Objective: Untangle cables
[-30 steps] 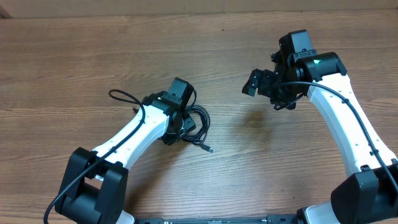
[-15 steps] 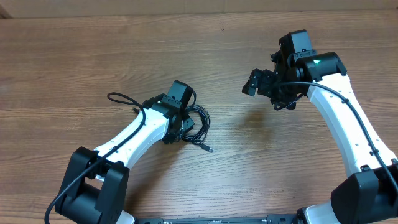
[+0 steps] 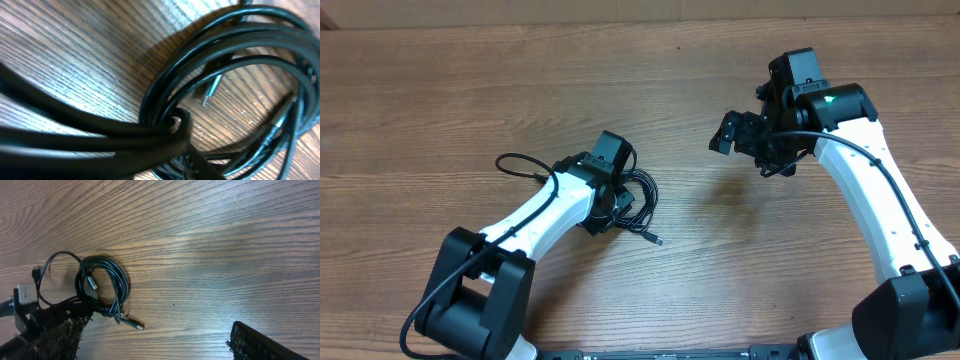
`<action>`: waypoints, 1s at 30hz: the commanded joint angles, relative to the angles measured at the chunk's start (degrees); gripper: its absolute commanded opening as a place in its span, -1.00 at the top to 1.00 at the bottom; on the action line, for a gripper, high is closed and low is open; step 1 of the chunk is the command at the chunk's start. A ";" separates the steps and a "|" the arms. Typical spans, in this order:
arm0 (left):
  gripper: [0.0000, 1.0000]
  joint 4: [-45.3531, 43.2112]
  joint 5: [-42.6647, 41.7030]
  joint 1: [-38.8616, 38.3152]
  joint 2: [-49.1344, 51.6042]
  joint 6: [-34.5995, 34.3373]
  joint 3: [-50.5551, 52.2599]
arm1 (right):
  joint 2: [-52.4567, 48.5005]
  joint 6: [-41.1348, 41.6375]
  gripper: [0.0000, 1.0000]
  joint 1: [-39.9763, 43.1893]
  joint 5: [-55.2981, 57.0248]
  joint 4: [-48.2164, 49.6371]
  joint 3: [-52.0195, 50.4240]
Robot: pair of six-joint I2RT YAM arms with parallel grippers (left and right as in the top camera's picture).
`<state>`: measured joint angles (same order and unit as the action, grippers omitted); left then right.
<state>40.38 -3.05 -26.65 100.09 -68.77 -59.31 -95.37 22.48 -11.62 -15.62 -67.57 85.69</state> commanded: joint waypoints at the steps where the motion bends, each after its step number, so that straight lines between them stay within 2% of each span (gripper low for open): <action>1: 0.45 -0.24 -0.61 -0.37 0.74 -1.79 0.39 | 1.73 -0.07 -0.85 0.11 0.59 0.15 -0.13; 15: 0.46 -1.57 -0.42 -0.76 2.10 -2.21 0.79 | 1.73 -0.07 -0.85 0.11 0.59 0.15 -0.13; 24: 0.71 -4.42 -2.03 -0.81 3.63 -2.62 0.76 | 1.73 -0.07 -0.86 0.11 0.59 -0.07 -0.13; 28: 0.92 -4.44 -2.40 -0.76 3.63 -2.62 0.76 | 1.73 -0.04 -0.86 0.11 0.59 -0.04 -0.13; 30: 0.92 -4.42 -2.56 -0.74 3.63 -2.62 0.76 | 1.73 -0.04 -0.85 0.11 0.59 -0.07 -0.13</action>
<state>35.83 -4.93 -27.03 102.56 -70.81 -59.16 -95.37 22.46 -11.62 -15.62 -67.72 85.69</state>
